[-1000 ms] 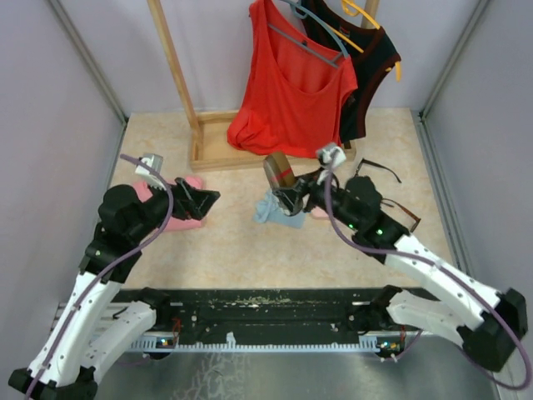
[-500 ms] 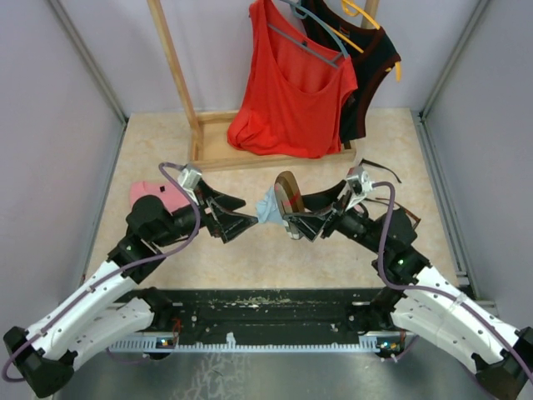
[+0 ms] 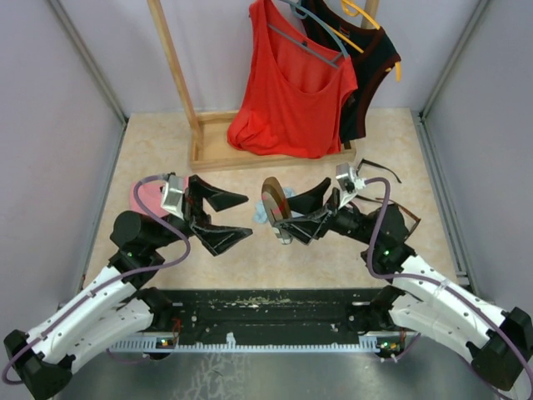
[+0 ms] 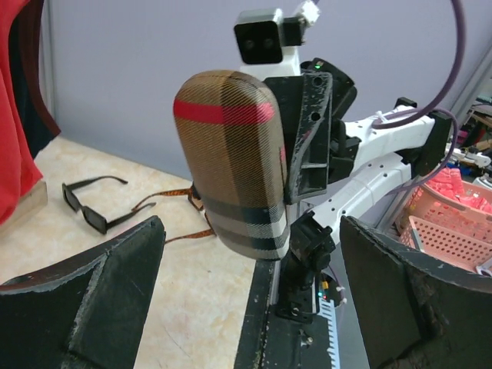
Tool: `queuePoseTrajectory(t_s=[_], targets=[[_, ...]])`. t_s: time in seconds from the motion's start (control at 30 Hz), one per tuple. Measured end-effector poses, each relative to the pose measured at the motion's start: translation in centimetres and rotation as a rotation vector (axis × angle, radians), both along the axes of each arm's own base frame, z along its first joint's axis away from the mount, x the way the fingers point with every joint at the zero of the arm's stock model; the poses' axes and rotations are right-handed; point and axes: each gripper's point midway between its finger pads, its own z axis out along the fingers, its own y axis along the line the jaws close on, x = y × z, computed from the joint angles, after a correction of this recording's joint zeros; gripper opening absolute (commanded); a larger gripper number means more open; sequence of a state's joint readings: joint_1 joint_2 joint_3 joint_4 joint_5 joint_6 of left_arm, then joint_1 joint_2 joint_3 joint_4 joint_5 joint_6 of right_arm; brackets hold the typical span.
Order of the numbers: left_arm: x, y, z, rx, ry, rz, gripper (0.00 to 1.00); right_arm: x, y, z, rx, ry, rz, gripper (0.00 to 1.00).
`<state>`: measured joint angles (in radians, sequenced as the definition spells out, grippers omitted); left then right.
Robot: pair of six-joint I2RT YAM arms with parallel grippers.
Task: Organize the sunglasses
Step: Open the sunglasses case.
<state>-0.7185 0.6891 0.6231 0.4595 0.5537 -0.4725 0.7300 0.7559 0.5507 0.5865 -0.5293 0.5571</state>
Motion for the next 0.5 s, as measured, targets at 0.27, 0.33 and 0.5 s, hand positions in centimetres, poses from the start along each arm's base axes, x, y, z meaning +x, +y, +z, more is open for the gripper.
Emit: queuePoseTrajectory(t_s=[0.27, 0.33, 0.5], targets=[[-0.4, 0.0, 0.9, -0.019, -0.075, -0.011, 1.0, -1.0, 2.1, 1.1, 0.036, -0.039, 0.088, 0.0], [-0.7, -0.1, 1.1, -0.021, -0.09, -0.031, 1.0, -1.5, 2.4, 1.8, 0.05, -0.059, 0.109, 0.0], [-2.3, 0.0, 2.0, -0.041, -0.155, -0.1, 0.99, -2.7, 2.2, 4.0, 0.099, -0.151, 0.144, 0.0]])
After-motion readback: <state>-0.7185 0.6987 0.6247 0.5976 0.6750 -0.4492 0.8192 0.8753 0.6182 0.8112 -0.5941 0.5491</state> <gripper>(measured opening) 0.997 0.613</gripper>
